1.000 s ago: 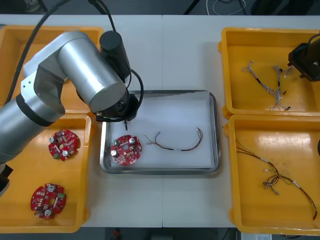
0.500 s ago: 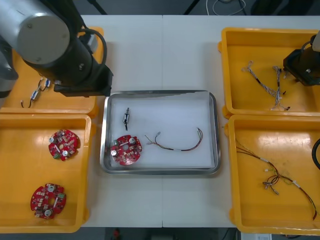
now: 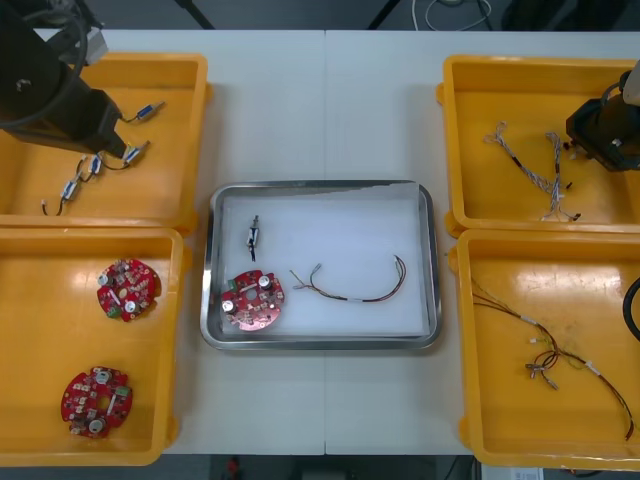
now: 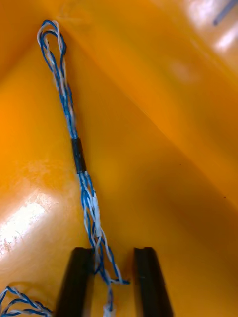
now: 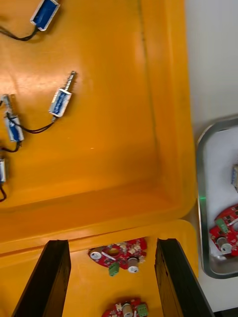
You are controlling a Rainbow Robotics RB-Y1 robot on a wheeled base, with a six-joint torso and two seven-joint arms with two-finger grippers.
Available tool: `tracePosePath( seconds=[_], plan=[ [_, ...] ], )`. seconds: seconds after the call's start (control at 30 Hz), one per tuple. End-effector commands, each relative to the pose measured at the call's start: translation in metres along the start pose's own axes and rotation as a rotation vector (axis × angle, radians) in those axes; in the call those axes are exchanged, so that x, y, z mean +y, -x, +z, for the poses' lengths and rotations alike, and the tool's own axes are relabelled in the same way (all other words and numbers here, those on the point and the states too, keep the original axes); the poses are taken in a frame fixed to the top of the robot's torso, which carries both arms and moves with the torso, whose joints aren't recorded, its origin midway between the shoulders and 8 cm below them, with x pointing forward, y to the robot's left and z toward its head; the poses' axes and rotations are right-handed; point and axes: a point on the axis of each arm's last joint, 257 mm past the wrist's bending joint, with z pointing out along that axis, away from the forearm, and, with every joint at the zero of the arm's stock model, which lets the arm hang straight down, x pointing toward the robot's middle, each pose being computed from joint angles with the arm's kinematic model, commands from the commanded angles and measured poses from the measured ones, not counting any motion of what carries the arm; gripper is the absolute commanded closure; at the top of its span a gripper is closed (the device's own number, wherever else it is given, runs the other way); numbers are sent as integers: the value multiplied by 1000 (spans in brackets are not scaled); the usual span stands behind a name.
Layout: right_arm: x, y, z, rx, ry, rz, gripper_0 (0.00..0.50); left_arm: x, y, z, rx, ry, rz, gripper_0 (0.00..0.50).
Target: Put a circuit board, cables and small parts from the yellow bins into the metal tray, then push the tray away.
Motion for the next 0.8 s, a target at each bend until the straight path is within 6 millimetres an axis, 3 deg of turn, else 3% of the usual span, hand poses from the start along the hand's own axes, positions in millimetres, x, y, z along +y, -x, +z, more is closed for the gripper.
tracePosePath(
  seconds=[0.03, 0.27, 0.5, 0.8],
  plan=[
    [-5, -11, 9, -2, -16, -69, 500, 42, 13, -21, -30, 52, 4, 0],
    [-6, -10, 9, -7, -20, -77, 500, 76, 14, -11, -25, 46, -6, 0],
    [-13, 1, 6, -26, -34, -92, 500, 97, 21, 7, -47, 43, 2, 0],
    [-13, 23, -15, -21, -75, -156, 500, 124, 19, 51, -51, 34, 44, 0]
  ],
)
